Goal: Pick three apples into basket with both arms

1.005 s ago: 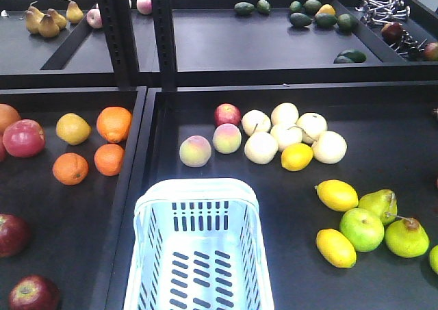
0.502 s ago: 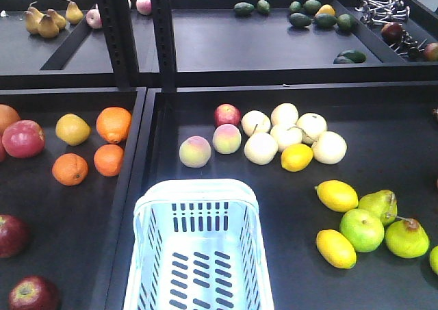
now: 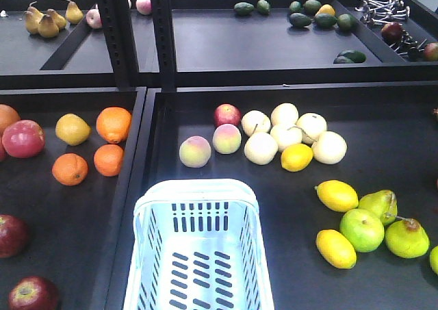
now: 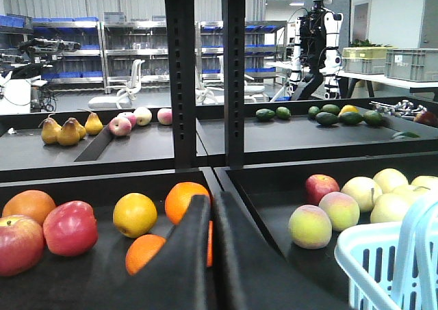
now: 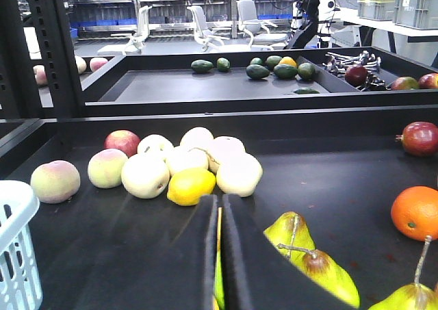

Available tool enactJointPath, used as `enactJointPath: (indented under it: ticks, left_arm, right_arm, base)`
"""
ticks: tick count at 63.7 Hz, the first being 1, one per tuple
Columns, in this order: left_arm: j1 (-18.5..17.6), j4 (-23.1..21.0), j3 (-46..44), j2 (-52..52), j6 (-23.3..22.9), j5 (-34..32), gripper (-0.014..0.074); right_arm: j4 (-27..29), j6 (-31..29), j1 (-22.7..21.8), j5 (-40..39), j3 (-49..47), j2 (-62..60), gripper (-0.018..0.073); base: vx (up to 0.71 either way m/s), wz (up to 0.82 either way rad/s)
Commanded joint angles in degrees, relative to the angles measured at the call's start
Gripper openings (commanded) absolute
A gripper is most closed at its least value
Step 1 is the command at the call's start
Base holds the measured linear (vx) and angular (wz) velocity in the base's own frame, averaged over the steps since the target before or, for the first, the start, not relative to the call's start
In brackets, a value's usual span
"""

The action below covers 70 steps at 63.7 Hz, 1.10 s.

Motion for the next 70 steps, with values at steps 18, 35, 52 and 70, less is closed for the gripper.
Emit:
enactJointPath:
  ticks: [18, 35, 52, 70]
  left_arm:
    - [0.0, -0.6, -8.3, 1.1, -5.0, 4.3, -0.0006]
    - [0.0, -2.9, -31.9, 18.2, -5.2, 21.8, -0.0006]
    - [0.0, -5.9, -53.2, 37.1, 7.1, 42.6, -0.0006]
    - [0.0, -8.0, -57.7, 43.9, 10.7, 47.6, 0.0003]
  right_arm:
    - [-0.1, -0.4, -0.2, -4.3, 0.7, -0.4, -0.0009]
    - [-0.1, -0.4, -0.2, -4.3, 0.7, -0.4, -0.0009]
    - [-0.1, -0.4, -0.2, -4.3, 0.7, -0.4, -0.0009]
    - [-0.1, -0.4, -0.2, -4.3, 0.7, -0.4, -0.0009]
  base:
    - [0.0, 0.0]
    - [0.0, 0.0]
    - [0.0, 0.0]
    - [0.0, 0.0]
